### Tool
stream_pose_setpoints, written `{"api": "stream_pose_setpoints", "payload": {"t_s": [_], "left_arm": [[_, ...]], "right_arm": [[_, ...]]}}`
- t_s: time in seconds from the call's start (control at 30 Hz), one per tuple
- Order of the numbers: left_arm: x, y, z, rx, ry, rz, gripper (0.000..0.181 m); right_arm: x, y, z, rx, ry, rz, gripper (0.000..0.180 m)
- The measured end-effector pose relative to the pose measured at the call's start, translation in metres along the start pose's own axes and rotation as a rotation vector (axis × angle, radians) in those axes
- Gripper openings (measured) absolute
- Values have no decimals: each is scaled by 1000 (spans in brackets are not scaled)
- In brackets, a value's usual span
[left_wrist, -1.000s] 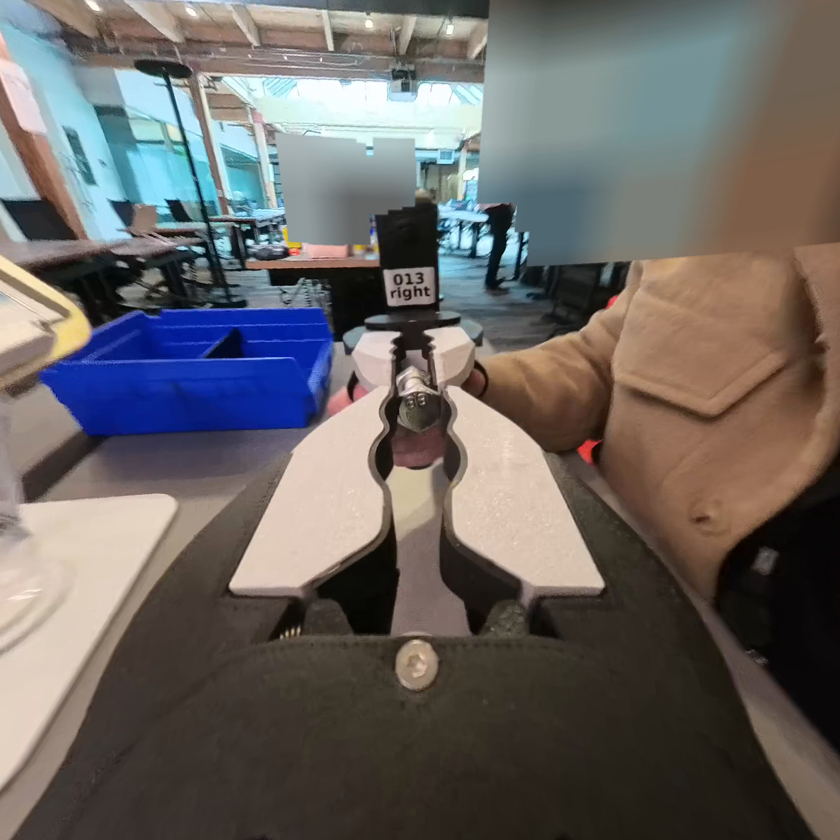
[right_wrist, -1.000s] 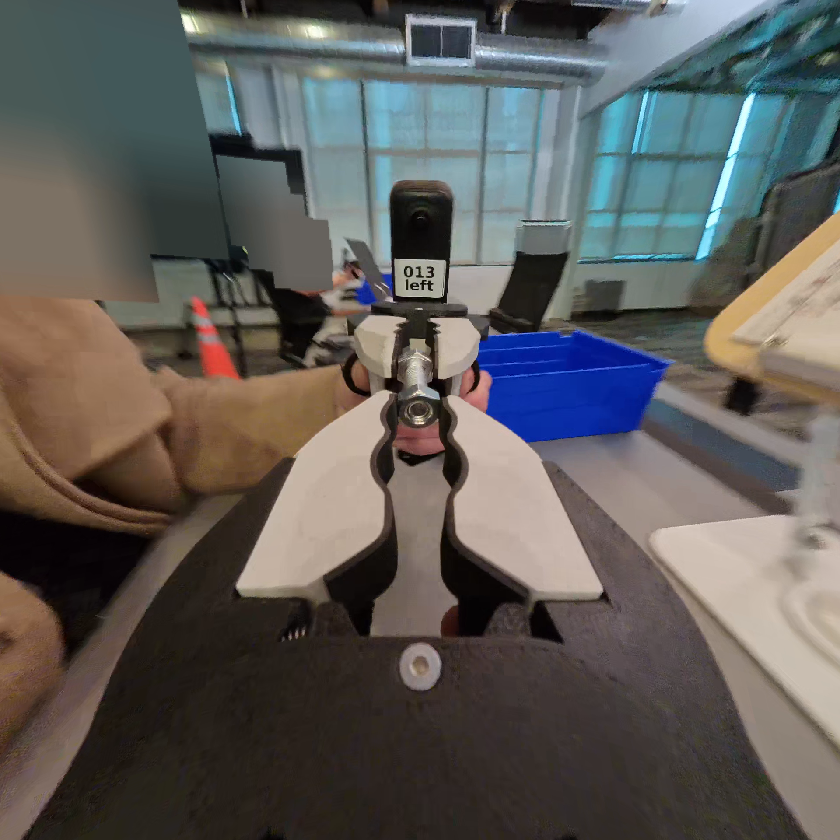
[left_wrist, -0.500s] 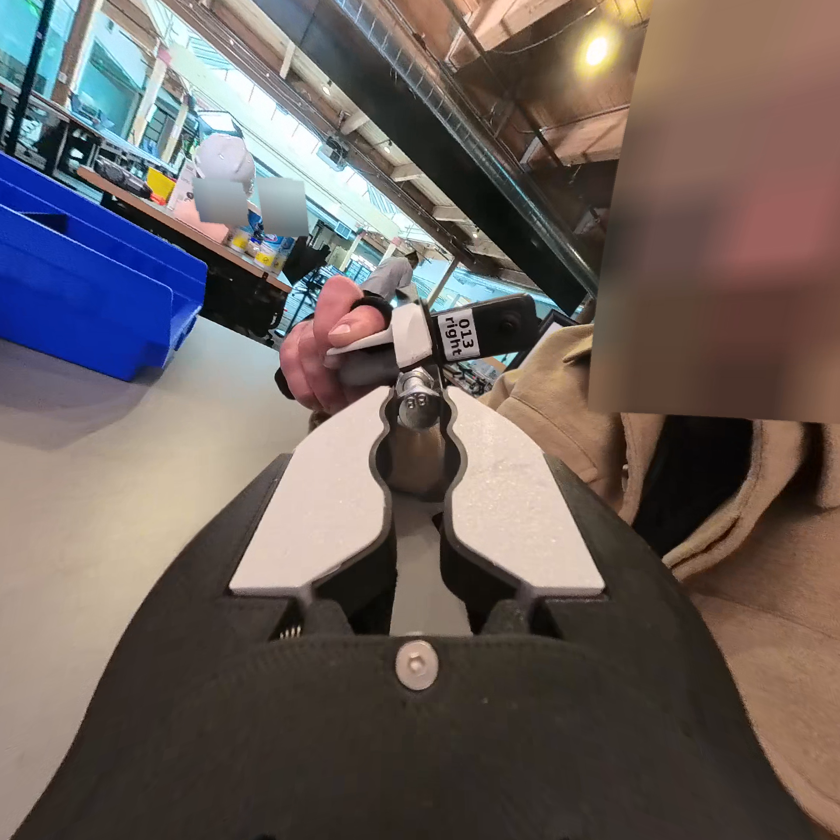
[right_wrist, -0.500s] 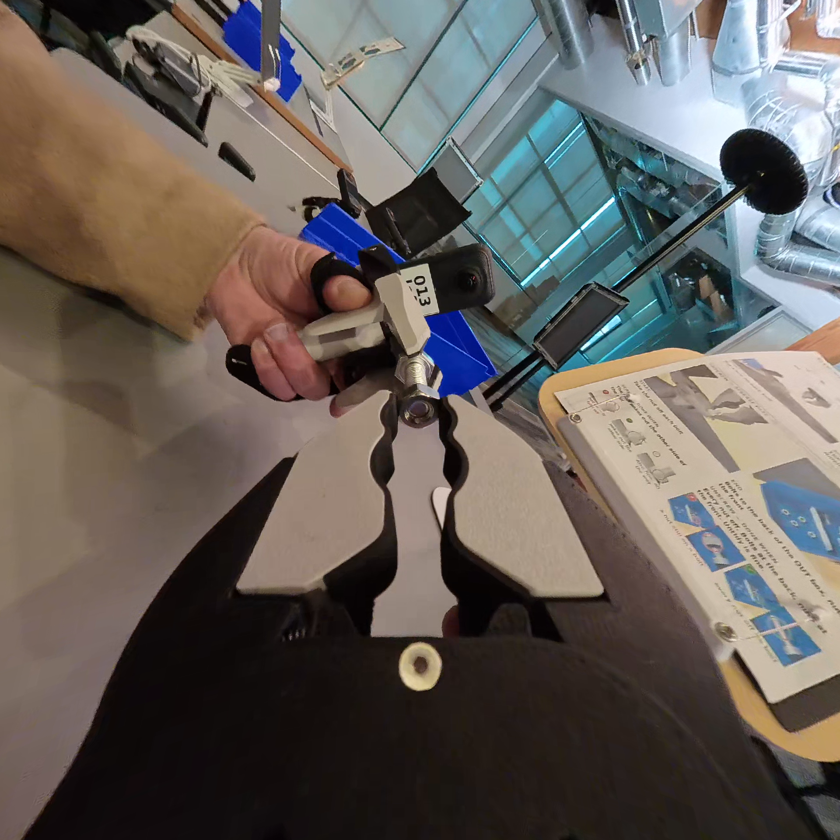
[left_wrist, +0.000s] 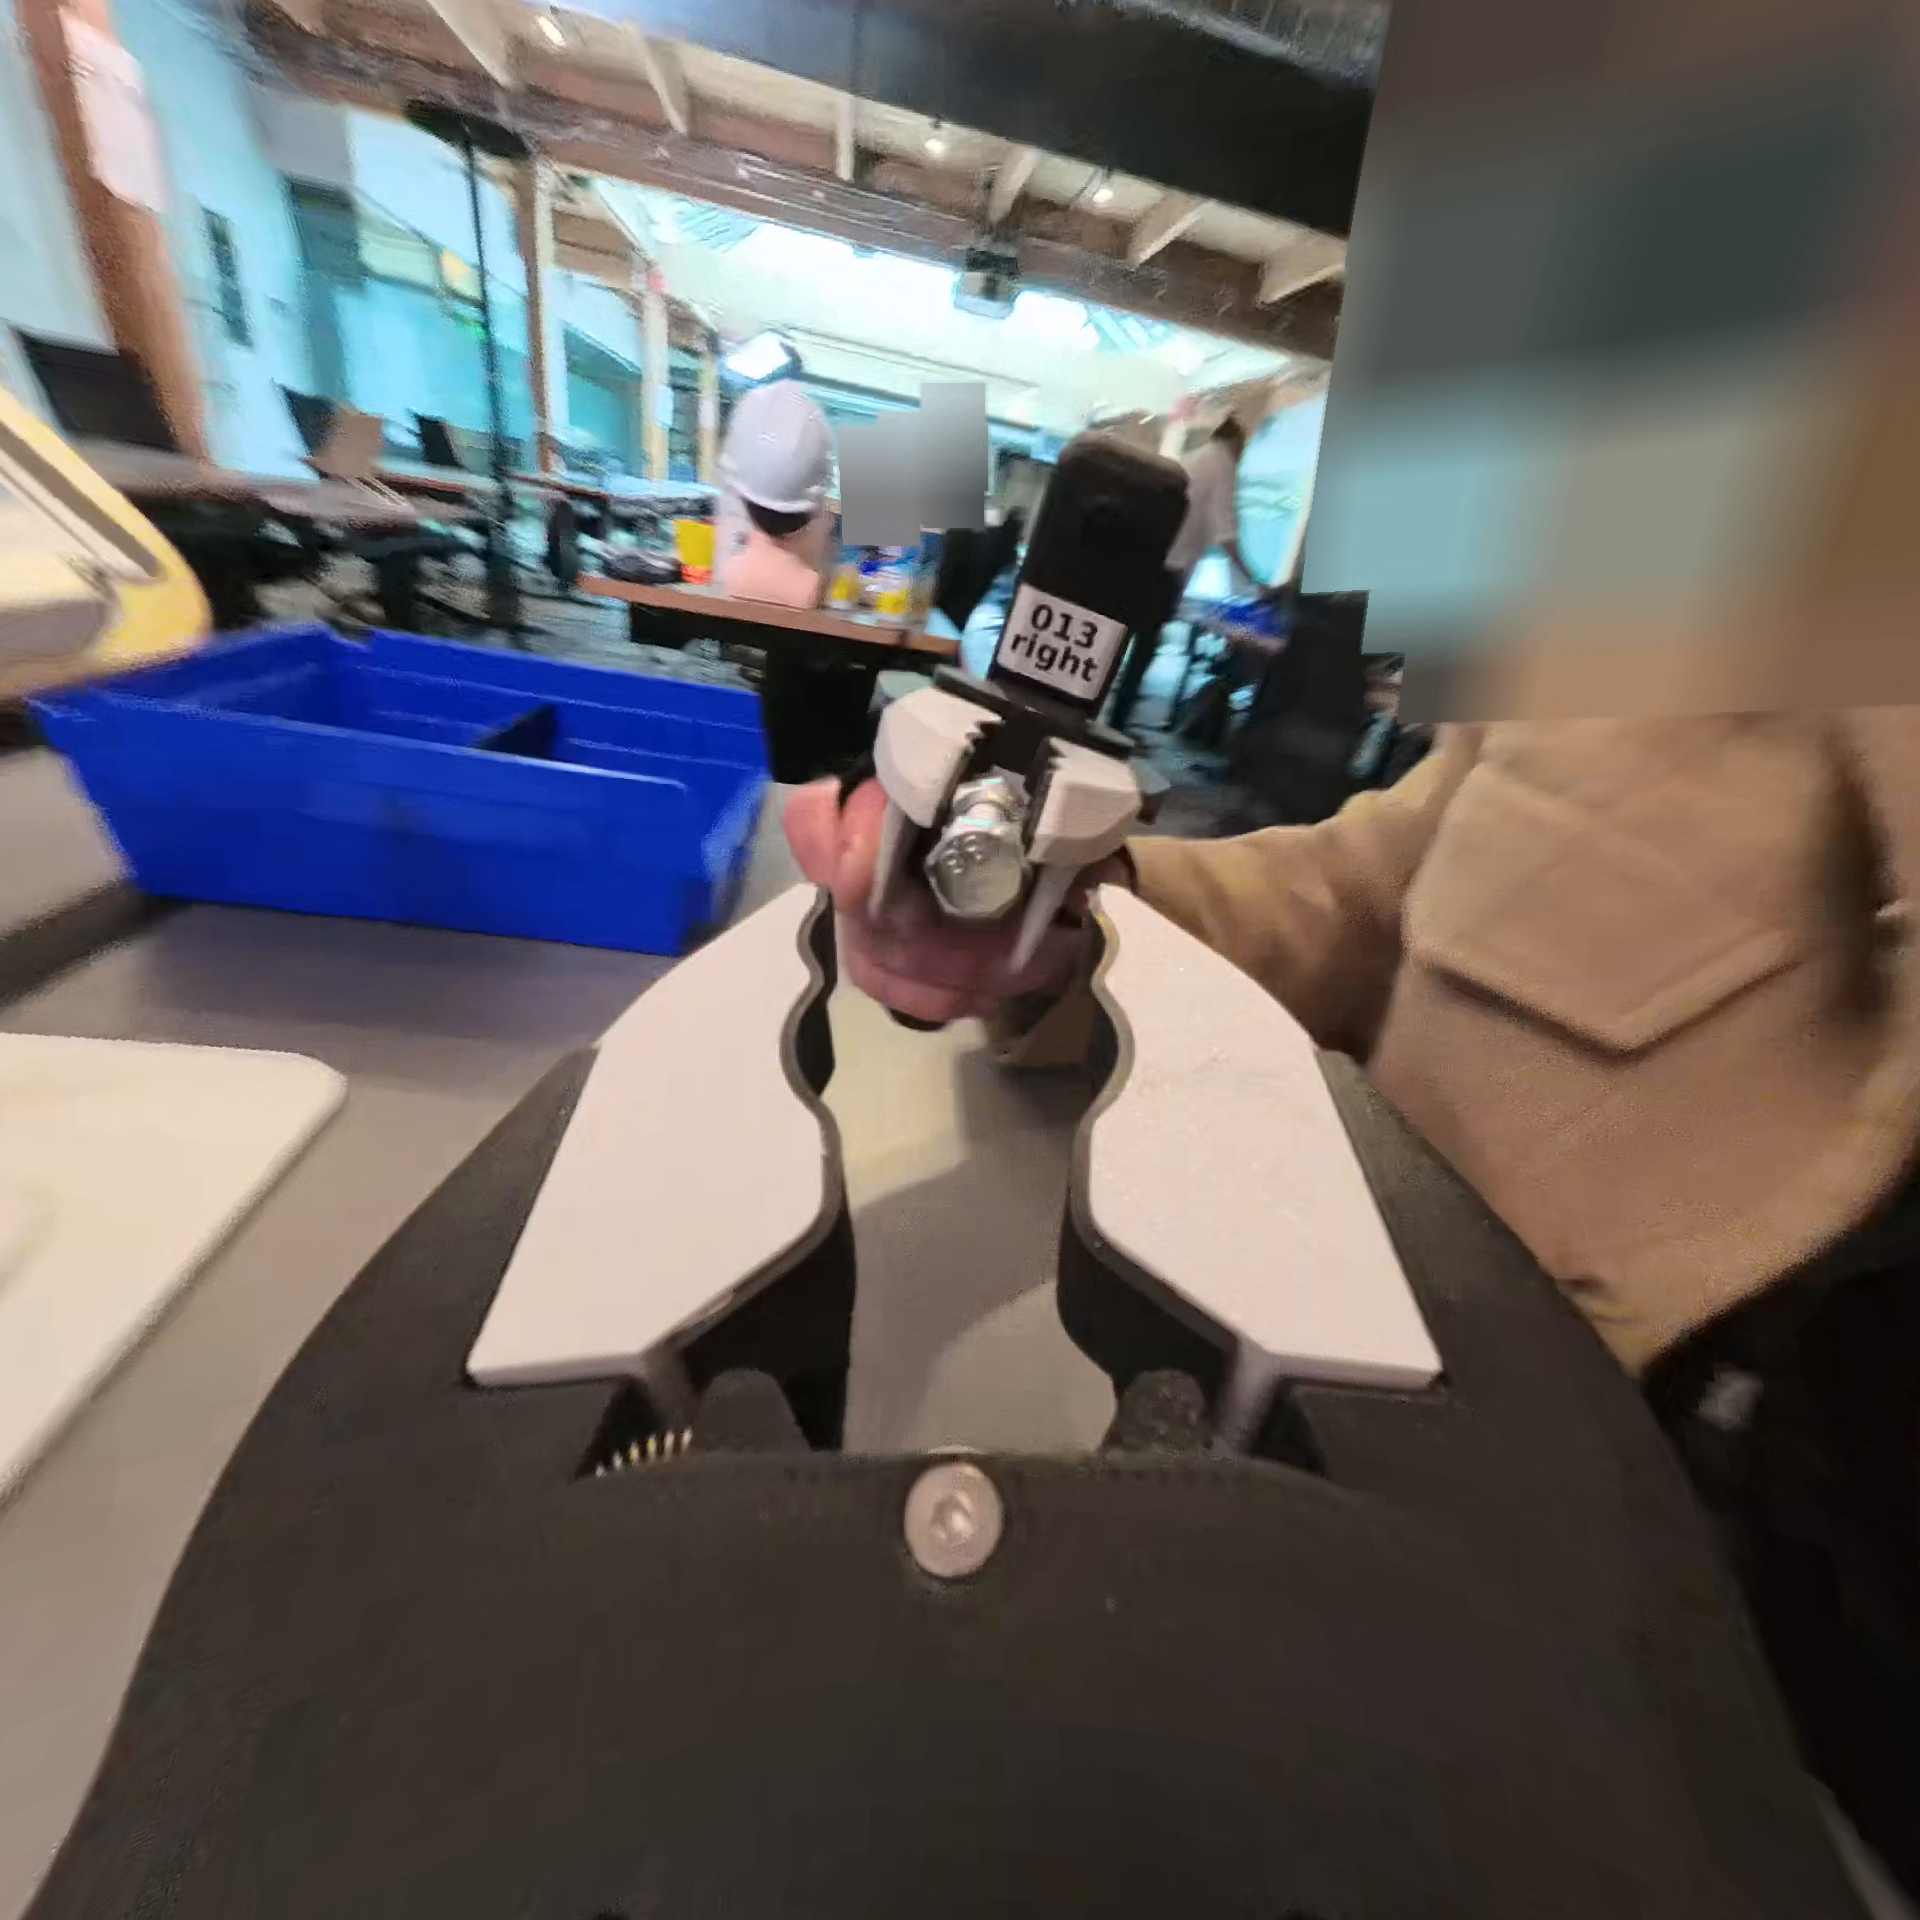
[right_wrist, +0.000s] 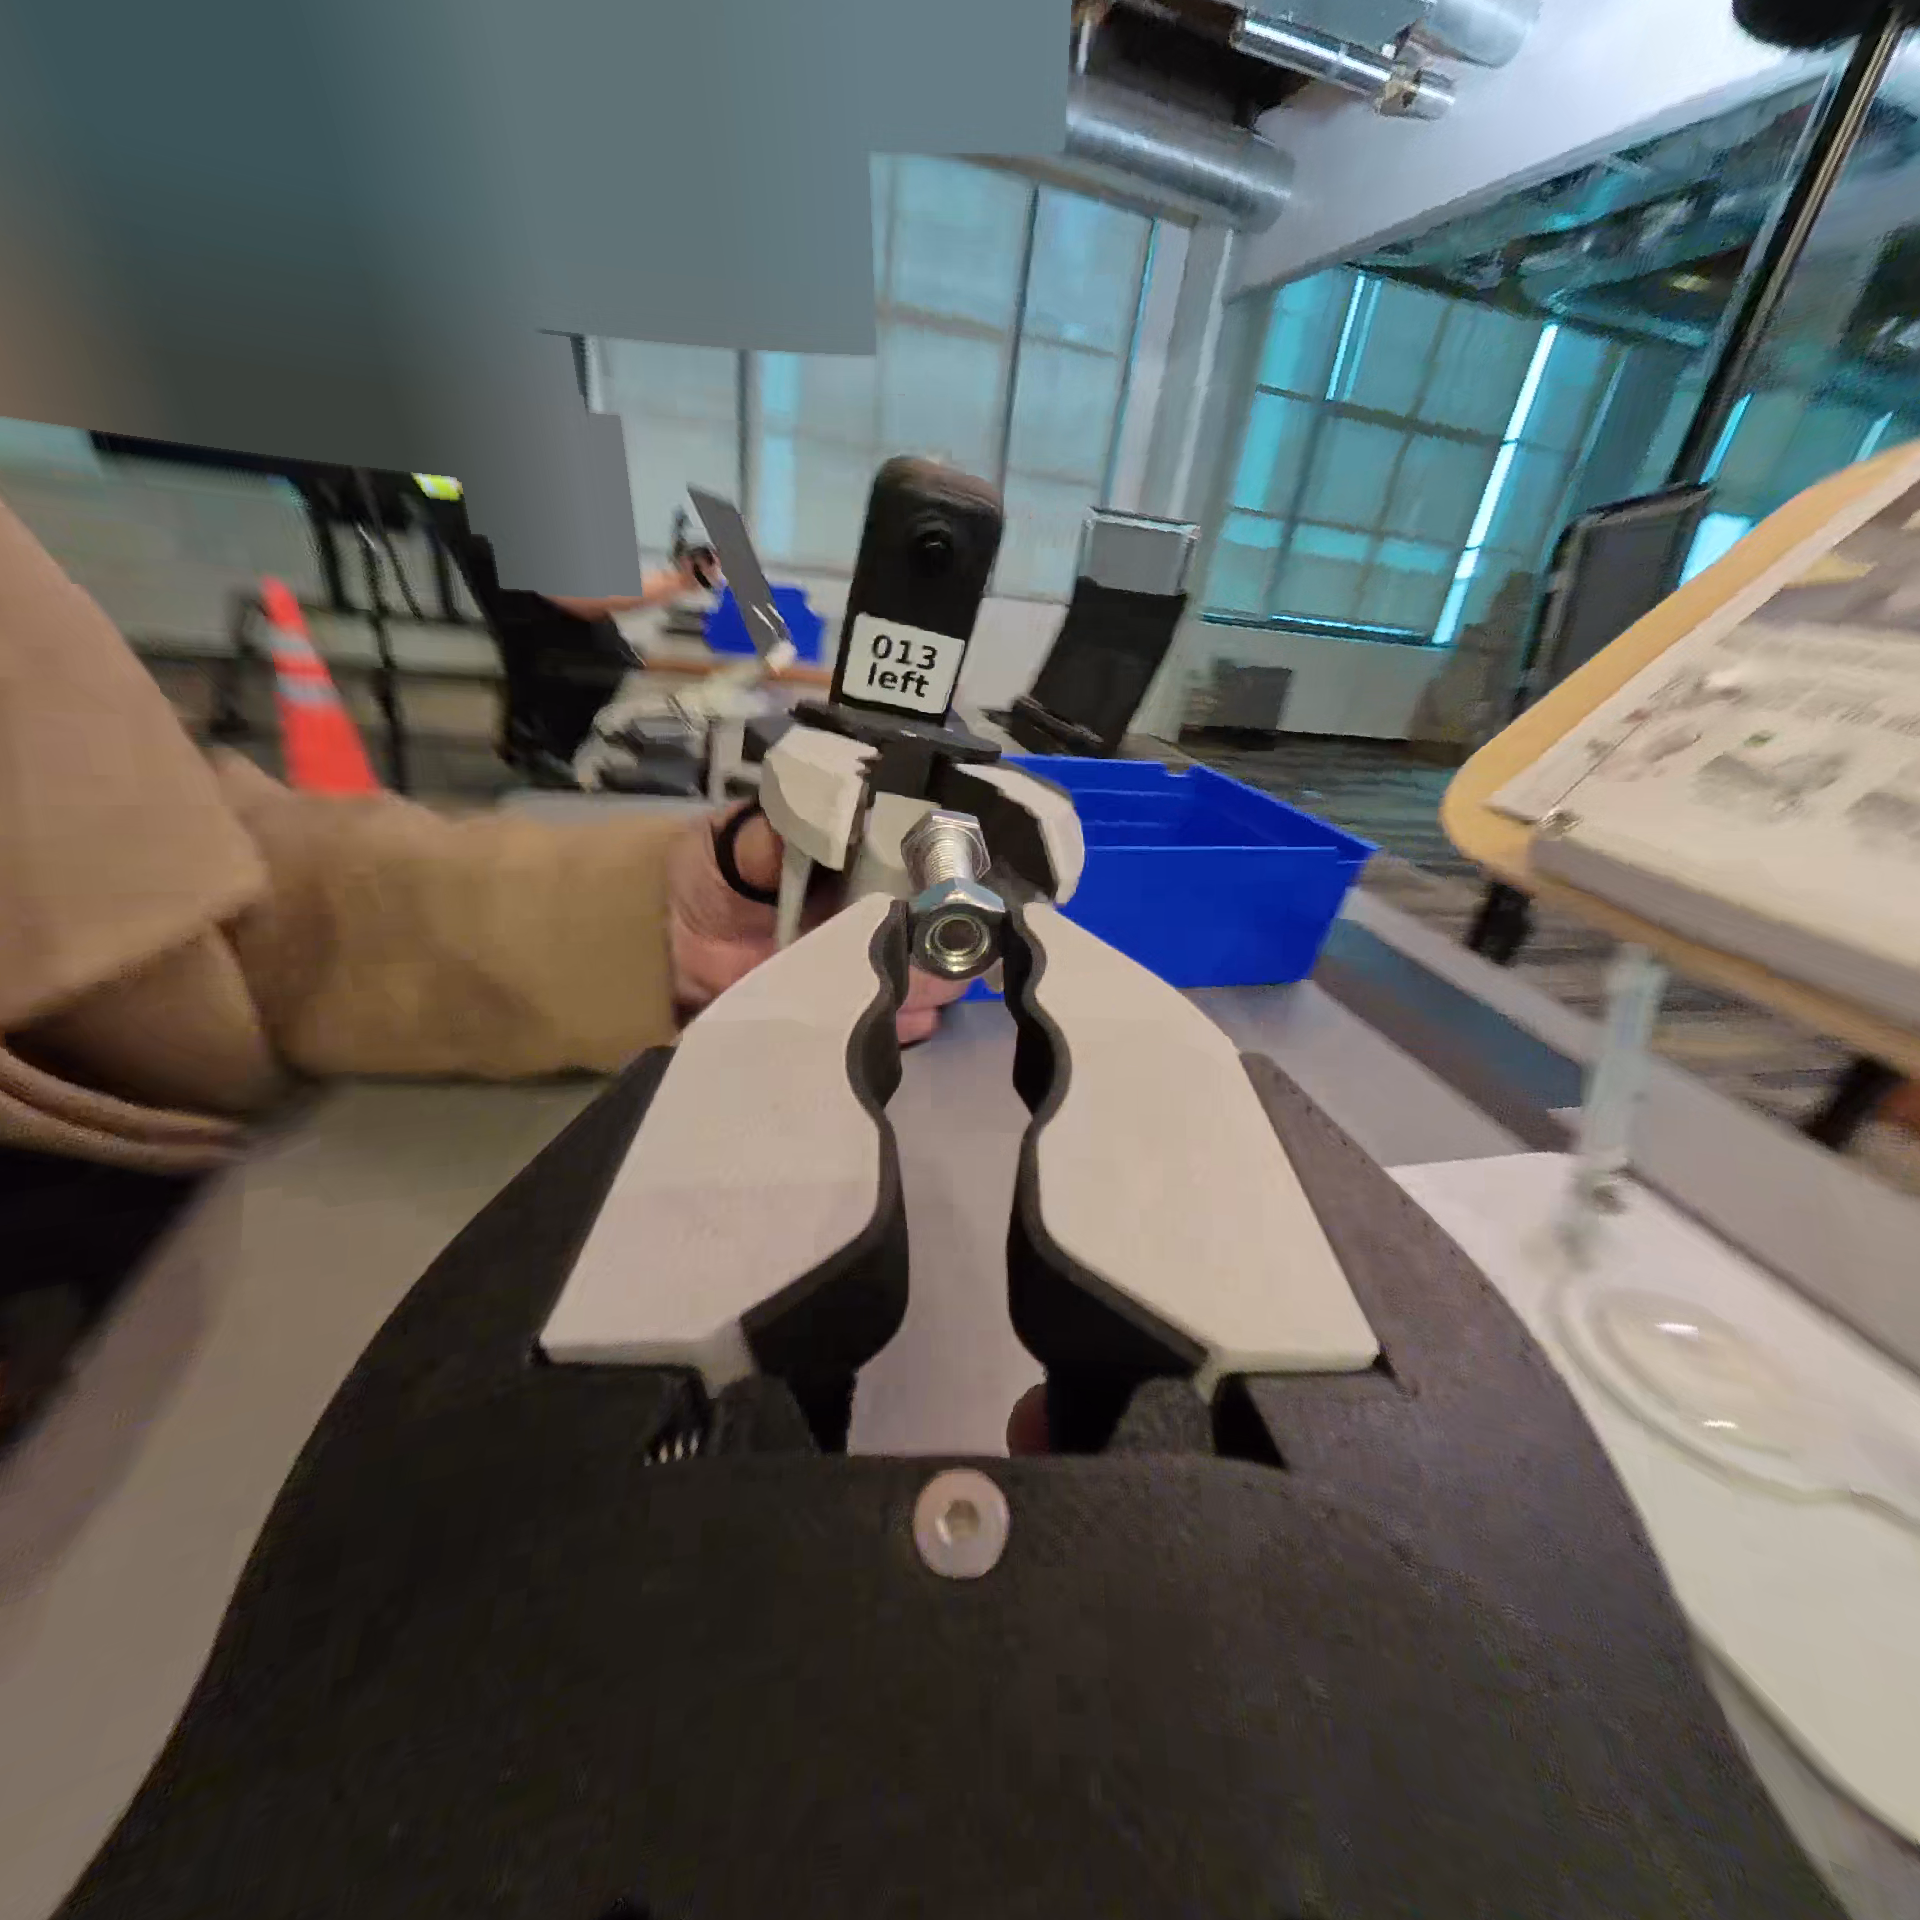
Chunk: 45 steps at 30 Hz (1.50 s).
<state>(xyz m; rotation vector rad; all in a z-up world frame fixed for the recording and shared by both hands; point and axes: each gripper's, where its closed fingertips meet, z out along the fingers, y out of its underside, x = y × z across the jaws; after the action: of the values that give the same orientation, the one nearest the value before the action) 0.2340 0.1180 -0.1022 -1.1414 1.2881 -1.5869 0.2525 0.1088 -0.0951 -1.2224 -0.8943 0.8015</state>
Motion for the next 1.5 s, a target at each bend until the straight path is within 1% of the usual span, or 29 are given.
{"api": "stream_pose_setpoints", "payload": {"t_s": [0.03,0.1,0.13,0.27,0.4,0.43,0.47,0.67,0.73,0.8,0.97,1.1,1.17,1.23,1.33,1.5], "left_arm": [[0,-2,-1,-13,-35,80,43],[1,1,-1,-93,-96,237,46],[4,1,0,-111,-104,302,45],[10,-1,1,-155,-146,451,40],[17,7,6,-242,-149,575,29],[17,8,7,-254,-151,592,22],[18,10,7,-262,-145,591,20],[16,11,6,-266,-140,526,19],[17,11,6,-257,-116,457,19],[18,10,7,-212,-72,341,20],[21,8,8,-102,73,2,19],[26,9,10,-22,214,-271,19],[29,11,10,5,266,-350,19],[35,15,10,2,309,-374,19],[37,17,12,8,336,-408,19],[36,13,13,49,345,-405,19]], "right_arm": [[1,-1,-1,24,-22,81,18],[1,0,-1,52,-83,223,18],[0,1,-1,54,-119,294,18],[-6,4,0,75,-233,481,17],[-15,10,5,64,-299,568,17],[-16,10,5,69,-308,581,17],[-16,10,5,73,-313,589,17],[-15,11,6,74,-293,577,17],[-16,11,6,65,-275,509,18],[-17,9,5,45,-230,372,17],[-18,6,4,-57,-104,-39,18],[-23,5,1,-149,-23,-408,18],[-28,6,0,-204,7,-591,18],[-34,8,-2,-249,17,-744,18],[-35,10,-5,-276,41,-852,18],[-34,7,-4,-228,25,-742,18]]}}
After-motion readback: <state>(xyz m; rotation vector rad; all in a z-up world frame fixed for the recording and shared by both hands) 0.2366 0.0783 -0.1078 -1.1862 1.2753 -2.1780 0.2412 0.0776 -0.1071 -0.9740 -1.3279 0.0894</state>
